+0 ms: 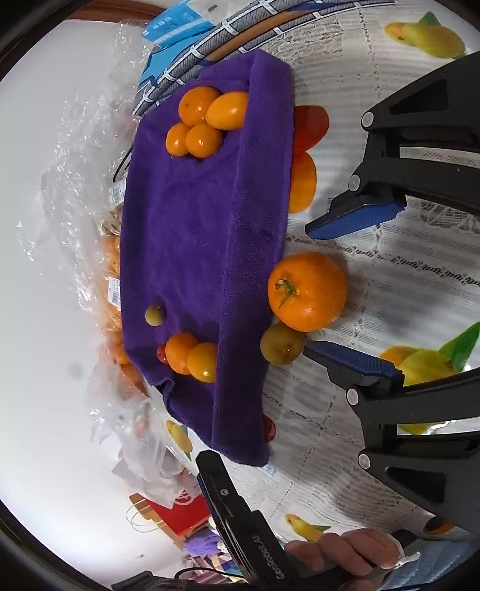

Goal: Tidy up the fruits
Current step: 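Open the left gripper to drop the yellow-green fruit onto the towel, then grasp a large stemmed orange with the right gripper while the left gripper grasps a yellow-green fruit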

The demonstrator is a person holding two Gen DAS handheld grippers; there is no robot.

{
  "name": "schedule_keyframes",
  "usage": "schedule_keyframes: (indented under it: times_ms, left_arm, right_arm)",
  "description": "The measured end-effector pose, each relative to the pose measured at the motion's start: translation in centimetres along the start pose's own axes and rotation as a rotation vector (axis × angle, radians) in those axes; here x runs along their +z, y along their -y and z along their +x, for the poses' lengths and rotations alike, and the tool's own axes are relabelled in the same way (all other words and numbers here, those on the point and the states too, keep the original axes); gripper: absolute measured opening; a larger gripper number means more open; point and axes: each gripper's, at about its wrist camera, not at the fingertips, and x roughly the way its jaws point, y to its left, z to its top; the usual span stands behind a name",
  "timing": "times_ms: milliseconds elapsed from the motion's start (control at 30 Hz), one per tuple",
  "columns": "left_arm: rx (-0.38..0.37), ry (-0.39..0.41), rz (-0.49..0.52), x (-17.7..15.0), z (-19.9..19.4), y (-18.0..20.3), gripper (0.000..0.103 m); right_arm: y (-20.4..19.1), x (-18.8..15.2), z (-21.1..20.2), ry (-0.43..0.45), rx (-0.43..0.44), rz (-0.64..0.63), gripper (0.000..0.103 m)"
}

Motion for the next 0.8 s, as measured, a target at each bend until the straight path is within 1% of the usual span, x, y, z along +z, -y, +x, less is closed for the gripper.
schedule_keyframes:
  times_ms: [67,133,167,200,233,400,467,567,600,667,800]
  left_arm:
    - [-0.005,0.005,-0.002,0.1,-0.1,-0.1,0.046]
    - [-0.006,0.016,0.002,0.1,-0.3,0.0,0.046]
    - [-0.008,0.017,0.003,0.1,-0.3,0.0,0.046]
    - [-0.012,0.012,0.003,0.1,-0.3,0.0,0.046]
    - [-0.025,0.009,0.023,0.1,-0.2,0.1,0.046]
    - [-0.067,-0.016,0.025,-0.2,0.3,0.2,0.046]
    - [-0.113,-0.031,0.038,-0.4,0.3,0.6,0.046]
    - [-0.226,-0.073,0.082,-0.9,0.5,2.1,0.046]
    - [-0.247,-0.09,0.095,-1.1,0.7,3.0,0.046]
    - [-0.279,-0.141,0.118,-1.4,1.4,4.9,0.046]
    - [-0.317,-0.204,0.114,-1.5,2.6,7.5,0.046]
  right_arm:
    - [0.0,0.2,0.2,-0.001,-0.002,0.003,0.058]
    - [0.1,0.2,0.6,-0.007,-0.003,0.008,0.047]
    - [0.1,0.2,0.7,-0.01,0.007,0.009,0.043]
    - [0.2,0.1,0.6,-0.006,0.009,0.011,0.043]
    - [0.3,0.0,0.4,-0.003,0.004,0.013,0.043]
    - [1.4,-0.9,-1.1,0.038,-0.006,0.047,0.043]
    - [2.4,-1.4,-2.0,0.054,-0.024,0.065,0.043]
    - [3.6,-2.2,-3.2,0.074,-0.062,0.086,0.043]
    - [4.0,-2.4,-3.8,0.082,-0.074,0.089,0.043]
    - [4.8,-2.8,-4.8,0.095,-0.085,0.093,0.043]
    - [6.4,-3.5,-7.3,0.133,-0.14,0.093,0.043]
